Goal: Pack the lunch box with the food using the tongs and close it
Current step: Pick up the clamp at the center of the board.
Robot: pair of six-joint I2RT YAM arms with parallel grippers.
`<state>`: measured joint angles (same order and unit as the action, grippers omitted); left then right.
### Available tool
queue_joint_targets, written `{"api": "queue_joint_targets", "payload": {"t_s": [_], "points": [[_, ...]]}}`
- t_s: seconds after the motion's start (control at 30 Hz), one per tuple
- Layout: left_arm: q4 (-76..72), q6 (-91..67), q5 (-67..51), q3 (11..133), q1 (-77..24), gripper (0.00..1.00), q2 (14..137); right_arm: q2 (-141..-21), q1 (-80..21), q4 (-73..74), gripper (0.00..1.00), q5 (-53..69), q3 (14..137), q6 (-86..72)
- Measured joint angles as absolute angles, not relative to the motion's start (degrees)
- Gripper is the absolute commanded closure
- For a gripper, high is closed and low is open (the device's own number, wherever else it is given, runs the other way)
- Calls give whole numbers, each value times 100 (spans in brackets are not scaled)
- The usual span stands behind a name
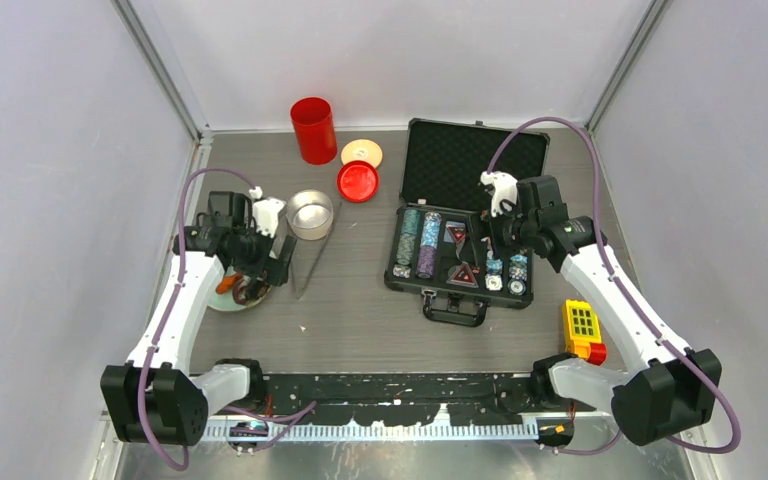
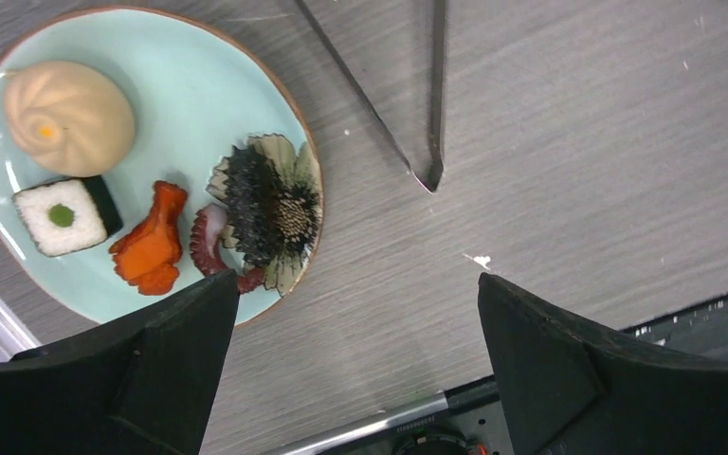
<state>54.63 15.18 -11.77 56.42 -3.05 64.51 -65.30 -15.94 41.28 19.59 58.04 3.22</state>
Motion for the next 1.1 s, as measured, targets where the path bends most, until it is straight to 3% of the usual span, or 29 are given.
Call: {"api": "queue_joint_targets", "payload": {"t_s": [0.17, 0.53, 0.9, 1.1], "points": [[5065, 1022, -840, 5712, -305, 0, 6626, -6567, -1594, 3986, 11, 1959, 5808, 110], [3824, -696, -336, 5935, -408, 47, 7843, -7205, -1594, 3990, 11, 2086, 6423, -215], [3210, -1337, -167, 5863, -602, 59, 9295, -7203, -1594, 3997, 11, 2080, 6451, -272], [3006, -1474, -128, 5867, -628, 81, 9662, -7203, -1594, 3997, 11, 2062, 6451, -272]]}}
